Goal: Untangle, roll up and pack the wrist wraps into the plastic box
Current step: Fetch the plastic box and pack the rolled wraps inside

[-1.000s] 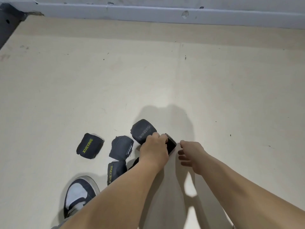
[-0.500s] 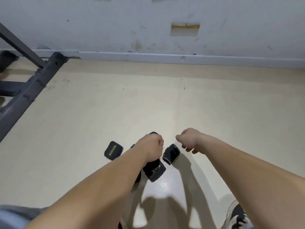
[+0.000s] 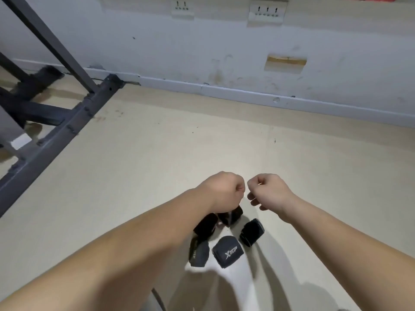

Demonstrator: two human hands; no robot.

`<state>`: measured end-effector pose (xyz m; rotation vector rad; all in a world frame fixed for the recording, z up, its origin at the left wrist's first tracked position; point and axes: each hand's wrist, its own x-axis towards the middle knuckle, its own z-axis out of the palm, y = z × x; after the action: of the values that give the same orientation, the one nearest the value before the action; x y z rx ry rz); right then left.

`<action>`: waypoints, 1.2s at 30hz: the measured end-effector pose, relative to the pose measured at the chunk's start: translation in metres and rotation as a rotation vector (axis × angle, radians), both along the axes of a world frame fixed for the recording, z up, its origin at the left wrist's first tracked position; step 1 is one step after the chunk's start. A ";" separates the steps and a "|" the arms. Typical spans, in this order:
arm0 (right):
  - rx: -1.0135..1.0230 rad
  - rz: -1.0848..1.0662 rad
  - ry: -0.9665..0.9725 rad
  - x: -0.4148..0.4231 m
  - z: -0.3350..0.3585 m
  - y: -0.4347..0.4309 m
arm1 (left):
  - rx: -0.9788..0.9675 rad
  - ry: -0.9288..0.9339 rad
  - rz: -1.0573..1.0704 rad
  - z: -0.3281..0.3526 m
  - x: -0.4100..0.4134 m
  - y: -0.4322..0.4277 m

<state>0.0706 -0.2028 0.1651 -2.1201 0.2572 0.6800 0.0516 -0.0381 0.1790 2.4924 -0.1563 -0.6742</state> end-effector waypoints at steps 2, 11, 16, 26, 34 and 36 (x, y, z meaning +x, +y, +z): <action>0.022 0.029 -0.001 0.027 0.017 0.013 | -0.010 -0.016 0.037 0.020 0.022 0.017; 0.098 0.224 0.047 0.059 0.241 0.097 | -0.166 -0.108 0.387 0.243 -0.003 0.109; 0.138 0.357 0.077 0.014 0.417 0.172 | -0.320 -0.135 0.699 0.403 -0.083 0.148; 0.158 0.758 0.167 -0.136 0.577 0.365 | -0.280 -0.361 1.146 0.560 -0.289 0.289; 0.174 0.980 0.164 -0.224 0.619 0.502 | -0.205 -0.410 1.339 0.596 -0.385 0.390; 0.200 0.999 0.167 -0.238 0.628 0.522 | -0.205 -0.445 1.412 0.603 -0.399 0.399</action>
<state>-0.1675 0.3188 0.7929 -1.9088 -0.8098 1.3749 -0.3473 0.3614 0.7819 1.8467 1.1783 0.4600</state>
